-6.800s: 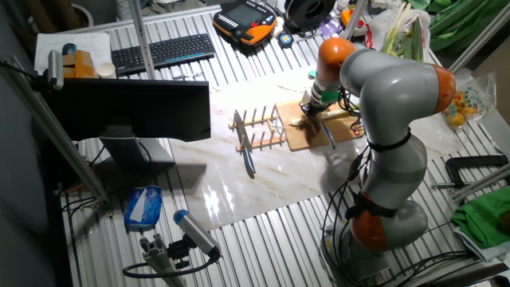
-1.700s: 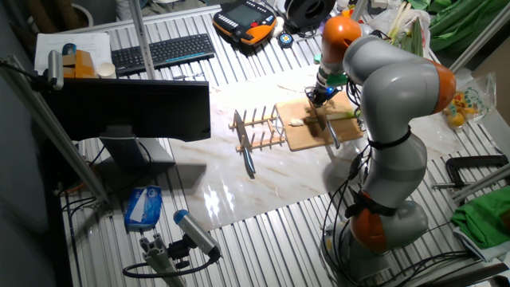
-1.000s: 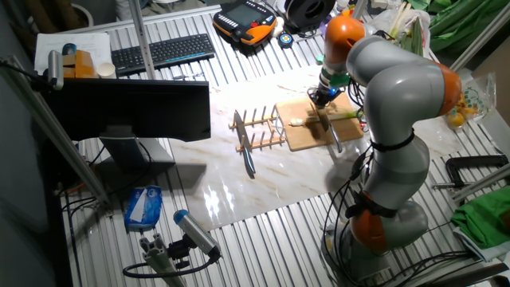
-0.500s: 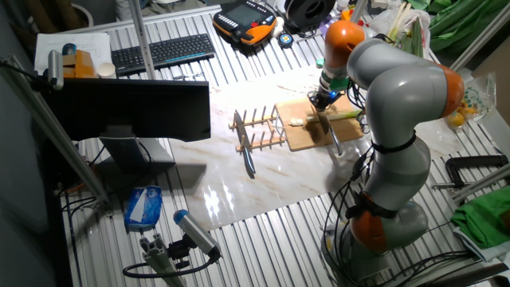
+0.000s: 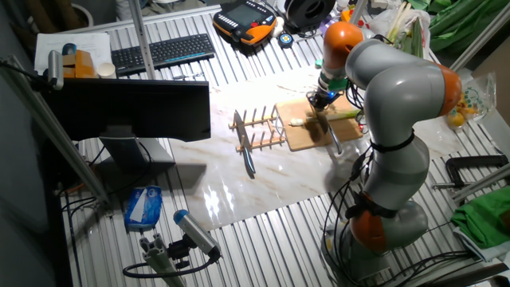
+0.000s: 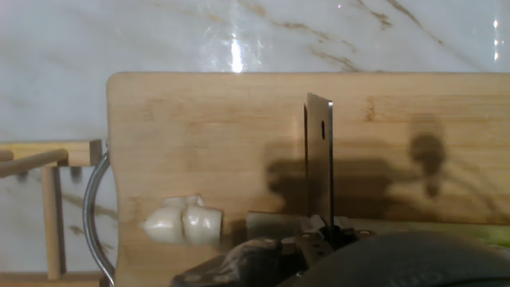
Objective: Chop the scallions
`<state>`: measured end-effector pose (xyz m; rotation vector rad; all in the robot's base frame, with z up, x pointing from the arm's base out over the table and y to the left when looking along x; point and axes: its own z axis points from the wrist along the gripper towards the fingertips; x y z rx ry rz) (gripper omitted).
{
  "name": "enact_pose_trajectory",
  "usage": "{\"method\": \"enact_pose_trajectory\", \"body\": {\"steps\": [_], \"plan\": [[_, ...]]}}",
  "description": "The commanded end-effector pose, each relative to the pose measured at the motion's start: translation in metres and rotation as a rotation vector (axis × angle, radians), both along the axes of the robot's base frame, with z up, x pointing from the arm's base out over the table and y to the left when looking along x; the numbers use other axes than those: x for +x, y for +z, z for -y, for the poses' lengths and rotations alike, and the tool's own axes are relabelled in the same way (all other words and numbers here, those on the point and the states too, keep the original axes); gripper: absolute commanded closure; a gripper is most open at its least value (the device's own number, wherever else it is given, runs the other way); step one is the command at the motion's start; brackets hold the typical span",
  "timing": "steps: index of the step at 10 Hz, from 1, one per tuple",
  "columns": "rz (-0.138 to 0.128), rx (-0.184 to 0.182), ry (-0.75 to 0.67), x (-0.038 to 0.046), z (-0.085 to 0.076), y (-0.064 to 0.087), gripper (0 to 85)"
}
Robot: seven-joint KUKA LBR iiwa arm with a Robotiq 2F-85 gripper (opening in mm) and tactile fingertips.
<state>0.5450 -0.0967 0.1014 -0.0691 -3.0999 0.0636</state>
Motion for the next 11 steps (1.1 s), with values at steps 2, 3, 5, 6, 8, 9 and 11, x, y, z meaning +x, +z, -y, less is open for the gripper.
{"method": "enact_pose_trajectory", "body": {"steps": [2, 3, 5, 6, 8, 9, 11], "plan": [[0.000, -0.001, 0.001, -0.0009, 0.001, -0.001, 84.3], [0.000, -0.003, 0.003, -0.0028, 0.002, 0.000, 84.3], [-0.001, -0.001, 0.004, -0.0076, 0.002, 0.004, 84.3], [-0.001, -0.003, 0.004, -0.0093, 0.000, 0.005, 84.3], [0.003, -0.007, 0.004, -0.0095, -0.002, 0.004, 84.3], [0.006, -0.012, 0.006, -0.0097, -0.002, 0.003, 84.3], [0.011, -0.012, 0.006, -0.0118, -0.001, -0.003, 84.3]]}}
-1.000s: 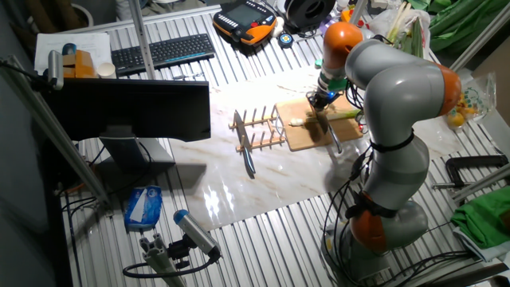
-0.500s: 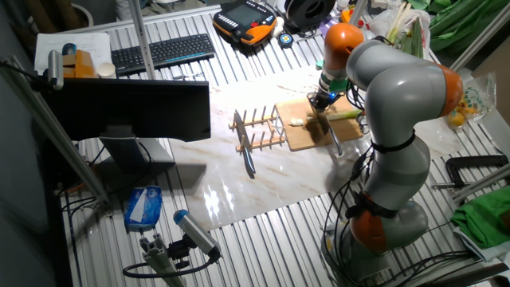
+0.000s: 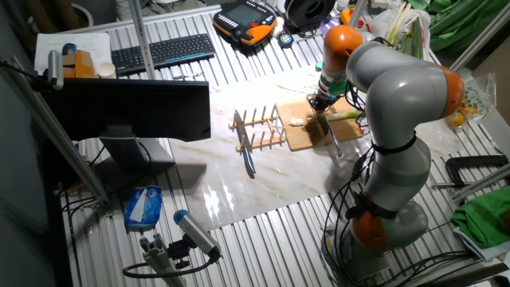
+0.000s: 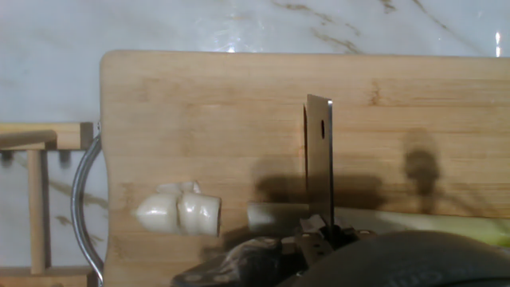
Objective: Chop the scallions
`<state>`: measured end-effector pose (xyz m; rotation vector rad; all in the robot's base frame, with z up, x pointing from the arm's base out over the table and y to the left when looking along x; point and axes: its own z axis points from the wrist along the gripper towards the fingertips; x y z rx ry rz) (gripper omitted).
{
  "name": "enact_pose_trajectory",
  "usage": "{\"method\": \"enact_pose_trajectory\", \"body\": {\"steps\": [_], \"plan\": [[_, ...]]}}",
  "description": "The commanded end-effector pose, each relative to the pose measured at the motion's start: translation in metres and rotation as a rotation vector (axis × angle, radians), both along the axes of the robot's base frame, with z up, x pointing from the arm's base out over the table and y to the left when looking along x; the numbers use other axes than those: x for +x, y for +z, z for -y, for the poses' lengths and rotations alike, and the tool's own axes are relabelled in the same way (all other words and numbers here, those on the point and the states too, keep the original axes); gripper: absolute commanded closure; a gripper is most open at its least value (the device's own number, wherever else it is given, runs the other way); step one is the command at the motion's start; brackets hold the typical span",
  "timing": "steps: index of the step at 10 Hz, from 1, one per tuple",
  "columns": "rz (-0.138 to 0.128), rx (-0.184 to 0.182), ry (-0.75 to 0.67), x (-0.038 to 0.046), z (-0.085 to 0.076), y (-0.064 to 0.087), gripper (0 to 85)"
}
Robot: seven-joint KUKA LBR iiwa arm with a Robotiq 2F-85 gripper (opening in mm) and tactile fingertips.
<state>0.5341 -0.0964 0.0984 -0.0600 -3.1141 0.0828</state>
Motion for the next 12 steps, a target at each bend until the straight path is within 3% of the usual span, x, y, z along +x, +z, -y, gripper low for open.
{"method": "enact_pose_trajectory", "body": {"steps": [1, 6, 9, 12], "plan": [[-0.003, 0.000, 0.000, -0.0024, 0.0006, -0.0032, 84.3], [-0.014, 0.005, 0.002, -0.0078, 0.0051, -0.0030, 84.3], [-0.011, 0.003, -0.002, -0.0081, 0.0000, 0.0030, 84.3], [-0.005, -0.006, -0.002, -0.0057, -0.0027, -0.0010, 84.3]]}}
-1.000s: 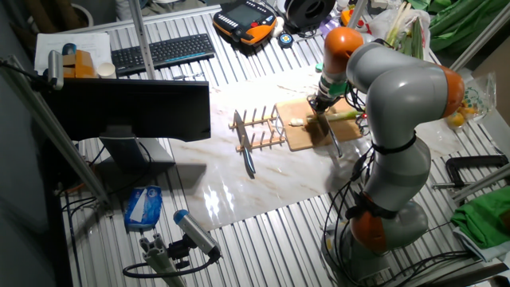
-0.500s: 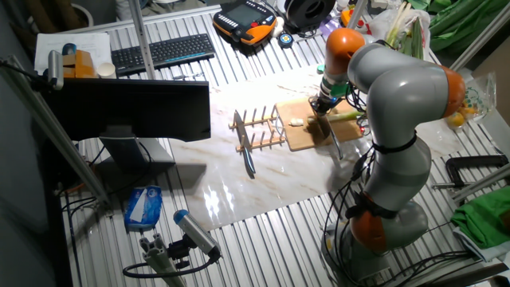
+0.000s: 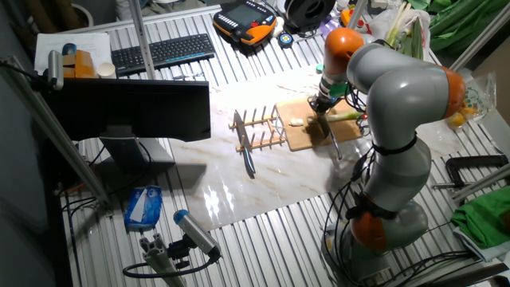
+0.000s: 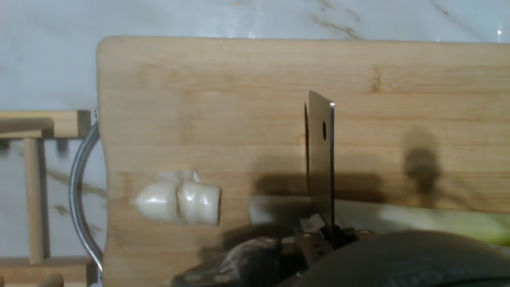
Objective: Chop the scallions
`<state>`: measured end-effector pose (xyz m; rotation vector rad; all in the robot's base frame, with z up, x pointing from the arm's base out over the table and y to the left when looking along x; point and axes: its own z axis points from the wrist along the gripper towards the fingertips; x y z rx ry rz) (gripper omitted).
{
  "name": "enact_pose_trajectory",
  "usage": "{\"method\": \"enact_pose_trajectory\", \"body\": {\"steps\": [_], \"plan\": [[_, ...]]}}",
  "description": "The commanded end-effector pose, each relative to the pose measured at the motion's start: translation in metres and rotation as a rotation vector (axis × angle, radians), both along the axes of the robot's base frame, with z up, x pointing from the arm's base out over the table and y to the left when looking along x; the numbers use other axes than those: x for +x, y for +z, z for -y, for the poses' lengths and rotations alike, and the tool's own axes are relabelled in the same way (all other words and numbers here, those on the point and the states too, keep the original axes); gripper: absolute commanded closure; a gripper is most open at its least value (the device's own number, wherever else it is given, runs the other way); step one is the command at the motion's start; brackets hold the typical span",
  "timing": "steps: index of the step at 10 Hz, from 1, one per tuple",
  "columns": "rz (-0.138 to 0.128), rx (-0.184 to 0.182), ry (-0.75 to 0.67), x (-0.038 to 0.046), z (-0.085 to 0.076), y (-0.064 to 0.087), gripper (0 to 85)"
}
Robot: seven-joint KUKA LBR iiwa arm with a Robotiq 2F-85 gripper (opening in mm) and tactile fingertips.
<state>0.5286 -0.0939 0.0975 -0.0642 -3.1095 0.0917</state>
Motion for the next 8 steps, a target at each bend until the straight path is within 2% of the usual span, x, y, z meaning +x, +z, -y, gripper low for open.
{"method": "enact_pose_trajectory", "body": {"steps": [1, 4, 5, 6, 8], "plan": [[0.000, 0.000, -0.001, 0.0009, 0.000, -0.002, 84.3], [-0.004, 0.008, 0.004, 0.0097, 0.006, -0.016, 84.3], [0.001, 0.012, 0.004, 0.0038, 0.012, -0.015, 84.3], [-0.004, 0.012, 0.004, 0.0011, 0.011, -0.011, 84.3], [0.007, 0.014, 0.004, 0.0002, 0.012, -0.013, 84.3]]}}
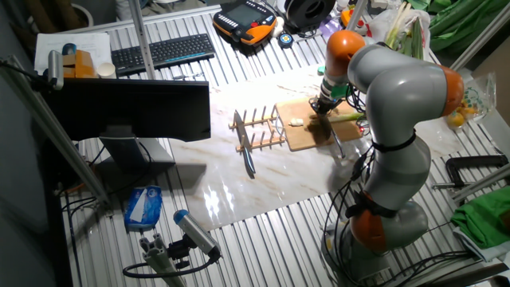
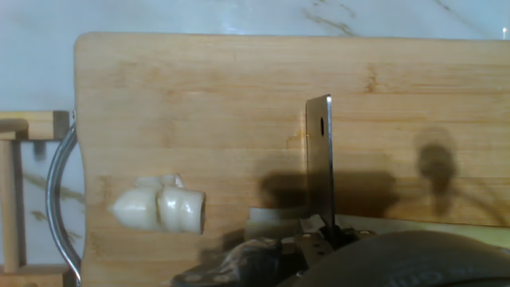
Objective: Chop the scallions
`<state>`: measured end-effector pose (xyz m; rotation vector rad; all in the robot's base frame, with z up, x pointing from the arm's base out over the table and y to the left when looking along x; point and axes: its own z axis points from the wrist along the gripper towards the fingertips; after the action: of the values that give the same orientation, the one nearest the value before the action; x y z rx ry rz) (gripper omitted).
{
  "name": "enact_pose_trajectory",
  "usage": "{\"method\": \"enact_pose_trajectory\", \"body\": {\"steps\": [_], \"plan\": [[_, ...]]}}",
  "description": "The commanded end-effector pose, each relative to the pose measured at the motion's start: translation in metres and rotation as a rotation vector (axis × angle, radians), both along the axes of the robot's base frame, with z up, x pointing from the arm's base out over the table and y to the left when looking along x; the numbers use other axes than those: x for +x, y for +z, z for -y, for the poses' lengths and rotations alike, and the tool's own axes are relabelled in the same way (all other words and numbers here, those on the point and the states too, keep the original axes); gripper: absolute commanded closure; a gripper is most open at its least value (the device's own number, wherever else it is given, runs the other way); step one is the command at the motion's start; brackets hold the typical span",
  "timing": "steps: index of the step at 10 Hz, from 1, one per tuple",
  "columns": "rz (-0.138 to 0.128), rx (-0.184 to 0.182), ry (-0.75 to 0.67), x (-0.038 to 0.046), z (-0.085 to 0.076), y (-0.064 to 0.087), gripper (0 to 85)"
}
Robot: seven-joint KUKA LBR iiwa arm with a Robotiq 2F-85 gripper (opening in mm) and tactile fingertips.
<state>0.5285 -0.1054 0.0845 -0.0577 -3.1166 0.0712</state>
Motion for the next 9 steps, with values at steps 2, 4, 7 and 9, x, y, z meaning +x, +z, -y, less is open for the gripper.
{"method": "enact_pose_trajectory", "body": {"steps": [2, 4, 7, 9], "plan": [[0.019, 0.004, 0.003, 0.0000, 0.001, -0.001, 84.3], [0.036, 0.004, 0.002, -0.0003, 0.000, -0.003, 84.3], [0.033, 0.007, 0.002, -0.0045, -0.001, -0.011, 84.3], [0.026, 0.010, 0.006, -0.0075, 0.001, -0.010, 84.3]]}}
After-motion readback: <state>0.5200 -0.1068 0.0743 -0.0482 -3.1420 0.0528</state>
